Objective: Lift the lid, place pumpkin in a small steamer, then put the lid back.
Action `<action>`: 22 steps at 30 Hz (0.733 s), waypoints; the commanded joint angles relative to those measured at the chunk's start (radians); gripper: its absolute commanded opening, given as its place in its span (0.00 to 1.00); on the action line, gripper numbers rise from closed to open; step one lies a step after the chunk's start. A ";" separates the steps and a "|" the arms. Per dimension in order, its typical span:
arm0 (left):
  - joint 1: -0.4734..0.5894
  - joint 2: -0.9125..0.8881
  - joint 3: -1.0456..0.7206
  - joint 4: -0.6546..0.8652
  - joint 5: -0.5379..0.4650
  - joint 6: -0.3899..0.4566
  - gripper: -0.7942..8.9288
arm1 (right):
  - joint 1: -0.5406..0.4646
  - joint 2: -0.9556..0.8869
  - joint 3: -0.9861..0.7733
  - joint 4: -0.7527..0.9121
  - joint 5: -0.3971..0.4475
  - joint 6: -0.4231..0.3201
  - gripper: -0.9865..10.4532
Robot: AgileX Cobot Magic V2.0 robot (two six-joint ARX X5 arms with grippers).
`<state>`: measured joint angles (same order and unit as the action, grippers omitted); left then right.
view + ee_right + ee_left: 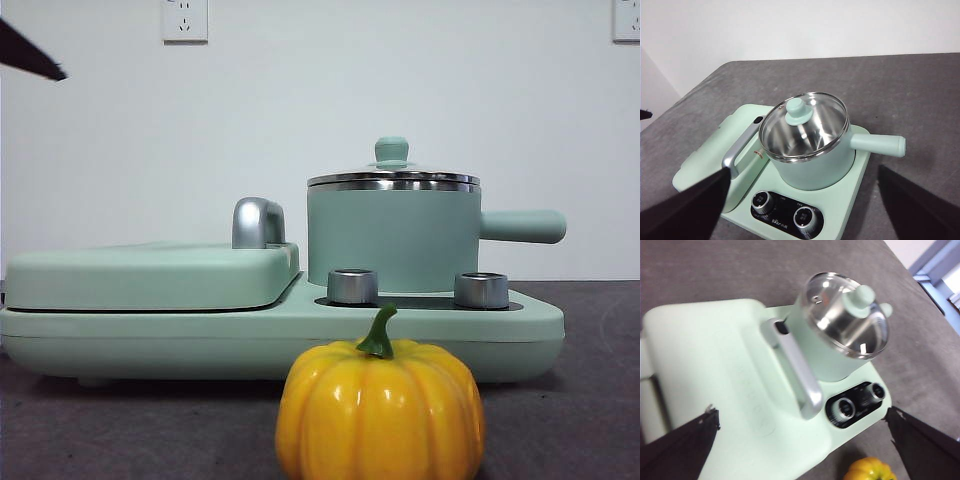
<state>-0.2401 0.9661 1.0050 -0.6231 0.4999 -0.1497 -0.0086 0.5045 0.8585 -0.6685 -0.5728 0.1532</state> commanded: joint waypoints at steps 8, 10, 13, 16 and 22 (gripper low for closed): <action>-0.122 0.293 0.349 -0.048 0.006 0.028 0.67 | -0.001 0.004 0.014 0.009 -0.006 -0.007 0.52; -0.151 0.374 0.442 -0.077 0.006 0.037 0.67 | -0.001 0.004 0.014 0.009 -0.007 -0.007 0.52; -0.194 0.503 0.590 -0.130 0.003 0.043 0.67 | 0.000 0.004 0.014 0.009 -0.007 -0.007 0.52; -0.237 0.631 0.734 -0.187 -0.025 0.057 0.67 | 0.000 0.004 0.014 0.009 -0.006 -0.007 0.52; -0.312 0.868 1.004 -0.298 -0.112 0.079 0.66 | 0.000 0.004 0.014 0.009 -0.007 -0.007 0.52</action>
<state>-0.5407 1.7977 1.9491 -0.9192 0.3977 -0.0921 -0.0082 0.5045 0.8585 -0.6685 -0.5758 0.1532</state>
